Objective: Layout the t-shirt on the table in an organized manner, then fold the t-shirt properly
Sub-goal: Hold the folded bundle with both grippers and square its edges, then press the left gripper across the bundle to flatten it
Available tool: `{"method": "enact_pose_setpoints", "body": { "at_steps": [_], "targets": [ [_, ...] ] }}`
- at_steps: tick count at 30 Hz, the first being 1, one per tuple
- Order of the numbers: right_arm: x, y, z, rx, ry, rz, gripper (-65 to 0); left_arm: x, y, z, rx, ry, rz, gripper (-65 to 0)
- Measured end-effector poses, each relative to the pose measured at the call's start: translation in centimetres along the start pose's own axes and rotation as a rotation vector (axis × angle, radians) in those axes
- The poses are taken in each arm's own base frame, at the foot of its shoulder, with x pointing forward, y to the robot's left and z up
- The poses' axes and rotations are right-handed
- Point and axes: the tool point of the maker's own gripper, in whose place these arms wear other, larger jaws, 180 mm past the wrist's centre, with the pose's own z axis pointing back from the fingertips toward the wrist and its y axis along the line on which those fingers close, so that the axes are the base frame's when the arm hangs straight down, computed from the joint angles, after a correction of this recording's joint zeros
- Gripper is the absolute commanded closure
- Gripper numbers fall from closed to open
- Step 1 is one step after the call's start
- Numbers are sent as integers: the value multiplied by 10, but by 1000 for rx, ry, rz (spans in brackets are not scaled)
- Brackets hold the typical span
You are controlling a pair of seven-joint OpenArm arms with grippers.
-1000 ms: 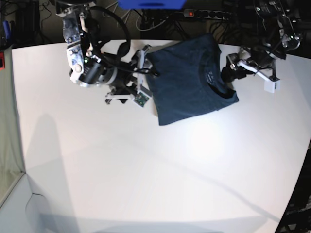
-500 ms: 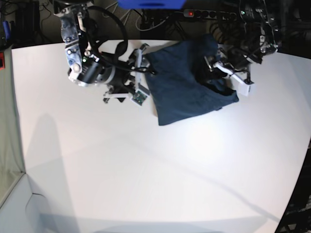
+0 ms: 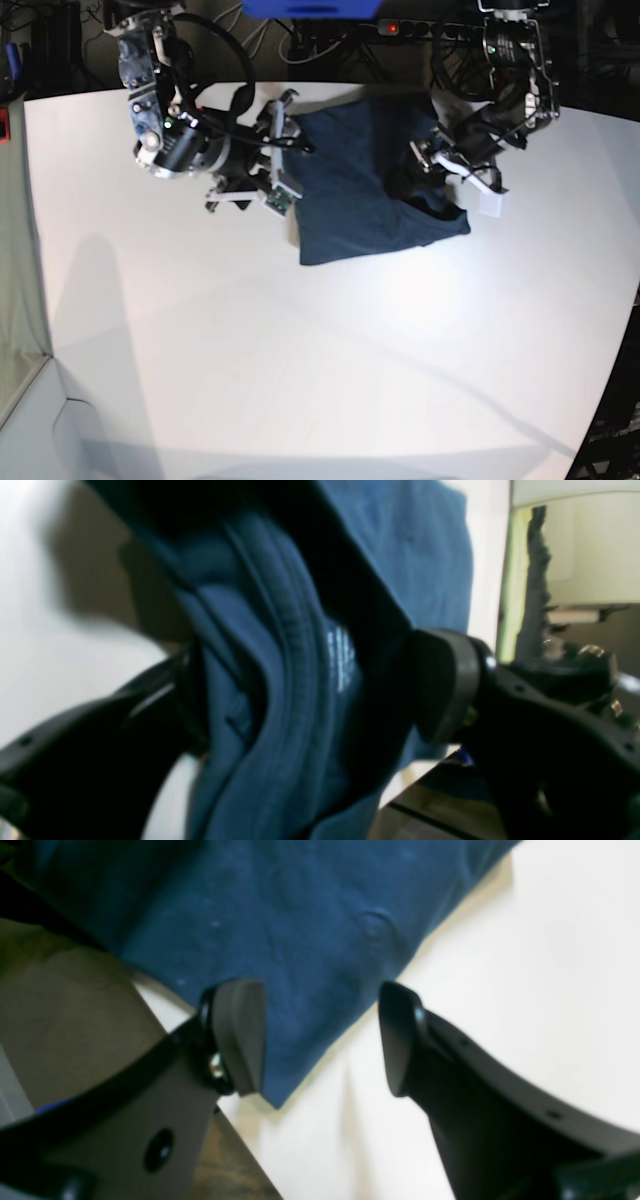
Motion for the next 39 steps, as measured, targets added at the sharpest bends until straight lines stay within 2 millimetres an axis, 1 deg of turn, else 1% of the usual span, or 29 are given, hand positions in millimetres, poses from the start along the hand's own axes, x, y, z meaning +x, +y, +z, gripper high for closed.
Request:
{"method": "enact_pose_setpoints", "body": {
  "at_steps": [4, 5, 6, 7, 10, 12, 13, 15, 16, 18, 21, 23, 26, 30, 33, 35, 39],
  "targets": [
    [-1, 0, 0, 1, 2, 0, -366, 3, -5, -14, -33, 0, 7, -528],
    [0, 0, 0, 1, 0, 0, -366, 3, -8, -19, -42, 6, 0, -522],
    [0, 0, 0, 2, -2, 0, -366, 3, -11, -22, -50, 16, -7, -501],
    [0, 0, 0, 2, -1, 0, -366, 2, -12, -25, -50, 24, -11, -457],
    [1, 0, 0, 1, -2, 1, -366, -6, -7, -29, -29, 42, -30, -236],
    [1, 0, 0, 1, -3, 0, -366, -13, -6, -35, -4, 77, -93, -60],
    [0, 0, 0, 1, -1, 0, -366, -15, -5, -36, -3, 90, -124, -6],
    [1, -1, 0, -1, -1, 3, -366, -12, -5, -41, -19, 97, -163, -1],
    [-1, -3, 1, -4, 3, 7, -366, -9, -6, -46, -25, 104, -188, -15],
    [-4, -5, 3, -11, 13, 12, -366, -4, -6, -53, -22, 105, -204, -1],
    [-4, -15, 9, -41, 2, -10, -366, -2, -8, -56, -28, 104, -217, -1],
    [-3, -31, 21, -95, -19, -31, -366, 0, -9, -56, -35, 110, -238, -1],
    [-7, -56, 38, -178, -31, -73, -366, 4, -18, -64, -63, 165, -336, -1],
    [-19, -81, 57, -259, -43, -142, -366, 9, -34, -79, -49, 287, -594, -1],
    [-41, -101, 74, -335, -14, -206, -366, 13, -43, -89, -22, 365, -791, -1],
    [-51, -113, 84, -380, -11, -241, -366, 18, -51, -97, 6, 413, -953, -1],
    [-61, -127, 99, -435, -17, -290, -367, 23, -69, -115, 88, 488, -1301, -1]
  ]
}}
